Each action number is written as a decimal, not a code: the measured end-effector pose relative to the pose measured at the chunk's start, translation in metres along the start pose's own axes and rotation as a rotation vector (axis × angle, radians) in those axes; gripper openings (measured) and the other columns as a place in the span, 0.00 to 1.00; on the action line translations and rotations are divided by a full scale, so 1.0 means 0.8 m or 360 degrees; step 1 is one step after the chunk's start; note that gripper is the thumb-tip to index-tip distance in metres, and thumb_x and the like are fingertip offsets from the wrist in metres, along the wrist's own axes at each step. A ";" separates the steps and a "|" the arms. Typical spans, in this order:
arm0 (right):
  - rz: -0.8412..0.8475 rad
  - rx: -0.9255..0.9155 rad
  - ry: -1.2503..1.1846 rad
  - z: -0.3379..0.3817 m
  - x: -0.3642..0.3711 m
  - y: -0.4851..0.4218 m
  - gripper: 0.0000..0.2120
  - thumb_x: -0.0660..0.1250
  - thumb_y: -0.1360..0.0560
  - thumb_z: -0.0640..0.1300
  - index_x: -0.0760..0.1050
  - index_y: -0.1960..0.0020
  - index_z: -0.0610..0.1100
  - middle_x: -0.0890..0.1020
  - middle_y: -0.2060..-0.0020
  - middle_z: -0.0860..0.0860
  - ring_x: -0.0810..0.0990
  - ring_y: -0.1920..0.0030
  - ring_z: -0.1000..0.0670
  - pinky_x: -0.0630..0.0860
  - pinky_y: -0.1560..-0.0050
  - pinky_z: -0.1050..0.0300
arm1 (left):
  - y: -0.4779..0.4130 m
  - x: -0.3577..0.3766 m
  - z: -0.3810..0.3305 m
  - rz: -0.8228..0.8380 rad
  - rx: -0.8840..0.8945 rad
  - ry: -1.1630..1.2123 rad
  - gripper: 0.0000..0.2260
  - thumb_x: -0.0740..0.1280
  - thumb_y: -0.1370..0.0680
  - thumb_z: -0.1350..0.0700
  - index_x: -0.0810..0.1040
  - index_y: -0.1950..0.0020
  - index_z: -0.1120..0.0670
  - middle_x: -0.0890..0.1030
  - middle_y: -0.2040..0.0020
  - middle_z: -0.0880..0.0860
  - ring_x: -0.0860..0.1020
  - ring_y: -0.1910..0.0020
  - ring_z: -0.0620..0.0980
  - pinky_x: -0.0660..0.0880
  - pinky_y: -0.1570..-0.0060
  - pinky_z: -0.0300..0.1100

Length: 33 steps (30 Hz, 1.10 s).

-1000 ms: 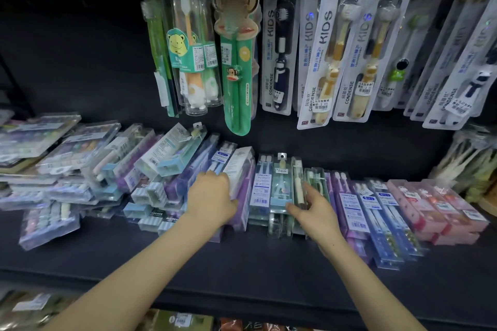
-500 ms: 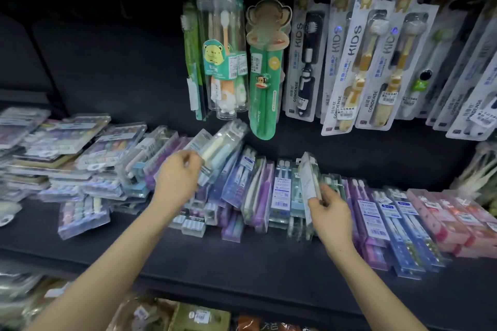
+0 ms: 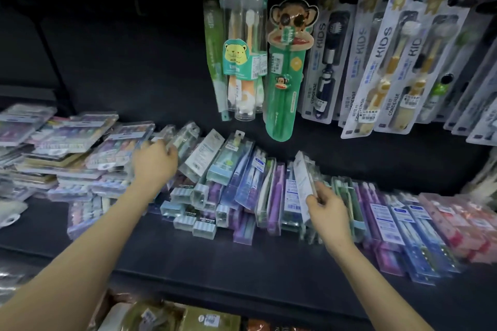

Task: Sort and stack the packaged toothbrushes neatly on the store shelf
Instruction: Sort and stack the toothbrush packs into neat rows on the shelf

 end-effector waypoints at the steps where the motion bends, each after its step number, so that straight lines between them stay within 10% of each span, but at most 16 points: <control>1: 0.0001 0.0007 -0.0034 -0.003 -0.001 0.000 0.23 0.60 0.22 0.39 0.66 0.27 0.43 0.83 0.47 0.45 0.81 0.54 0.45 0.74 0.57 0.57 | 0.012 -0.007 -0.017 -0.0166 0.0120 -0.0091 0.11 0.62 0.21 0.59 0.78 0.49 0.66 0.77 0.52 0.69 0.72 0.45 0.67 0.68 0.47 0.54; 6: -0.0124 0.0108 -0.0333 -0.033 -0.027 0.006 0.20 0.58 0.21 0.37 0.70 0.29 0.43 0.82 0.44 0.53 0.84 0.56 0.53 0.80 0.59 0.58 | 0.119 0.035 -0.134 -0.0144 0.0833 0.0126 0.12 0.68 0.23 0.52 0.81 0.52 0.61 0.77 0.60 0.58 0.77 0.61 0.60 0.69 0.63 0.46; 11: -0.0264 0.0171 -0.0296 -0.064 -0.071 0.014 0.20 0.58 0.21 0.37 0.70 0.30 0.42 0.80 0.39 0.47 0.80 0.49 0.54 0.74 0.50 0.60 | 0.188 0.134 -0.182 0.0292 0.0751 -0.0315 0.25 0.51 0.21 0.35 0.69 0.37 0.53 0.73 0.67 0.49 0.77 0.65 0.51 0.64 0.70 0.42; 17: -0.0097 0.0220 -0.0217 -0.084 -0.081 0.012 0.22 0.60 0.21 0.38 0.66 0.27 0.41 0.74 0.33 0.49 0.75 0.38 0.52 0.75 0.39 0.52 | 0.191 0.162 -0.183 0.0307 0.0424 -0.0065 0.30 0.60 0.23 0.37 0.63 0.30 0.56 0.80 0.55 0.54 0.80 0.57 0.54 0.64 0.69 0.40; 21: 0.0051 0.0212 -0.0264 -0.082 -0.072 0.009 0.18 0.61 0.21 0.36 0.73 0.33 0.45 0.82 0.55 0.61 0.82 0.53 0.57 0.80 0.49 0.55 | 0.191 0.169 -0.194 0.0314 0.0321 -0.0054 0.33 0.60 0.25 0.33 0.62 0.32 0.57 0.80 0.53 0.56 0.79 0.53 0.57 0.66 0.65 0.42; 25: 0.0083 0.0303 -0.0521 -0.087 -0.070 0.004 0.17 0.61 0.22 0.33 0.72 0.37 0.48 0.80 0.55 0.58 0.82 0.57 0.62 0.79 0.62 0.67 | 0.181 0.169 -0.208 0.0341 0.0344 -0.0356 0.33 0.58 0.25 0.32 0.62 0.31 0.55 0.80 0.54 0.54 0.79 0.55 0.54 0.65 0.68 0.42; 30: 0.0160 0.0253 -0.0526 -0.077 -0.059 0.009 0.23 0.64 0.23 0.34 0.67 0.28 0.40 0.78 0.36 0.45 0.78 0.38 0.47 0.75 0.37 0.46 | 0.168 0.157 -0.204 0.0343 0.0435 -0.0730 0.30 0.53 0.23 0.32 0.64 0.34 0.55 0.70 0.69 0.50 0.71 0.69 0.50 0.59 0.78 0.40; 33: 0.0089 0.0061 -0.0426 -0.069 -0.089 0.017 0.24 0.65 0.24 0.33 0.69 0.29 0.44 0.79 0.40 0.59 0.77 0.42 0.61 0.76 0.40 0.60 | 0.170 0.134 -0.202 0.0224 0.0528 -0.0848 0.31 0.50 0.23 0.32 0.66 0.33 0.54 0.74 0.64 0.51 0.73 0.68 0.51 0.59 0.78 0.40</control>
Point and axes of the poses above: each hand's wrist, its own y-axis away from the middle knuckle, its own x-axis out of the palm, z = x × y, the point moved 8 cm from there along -y, towards the middle knuckle
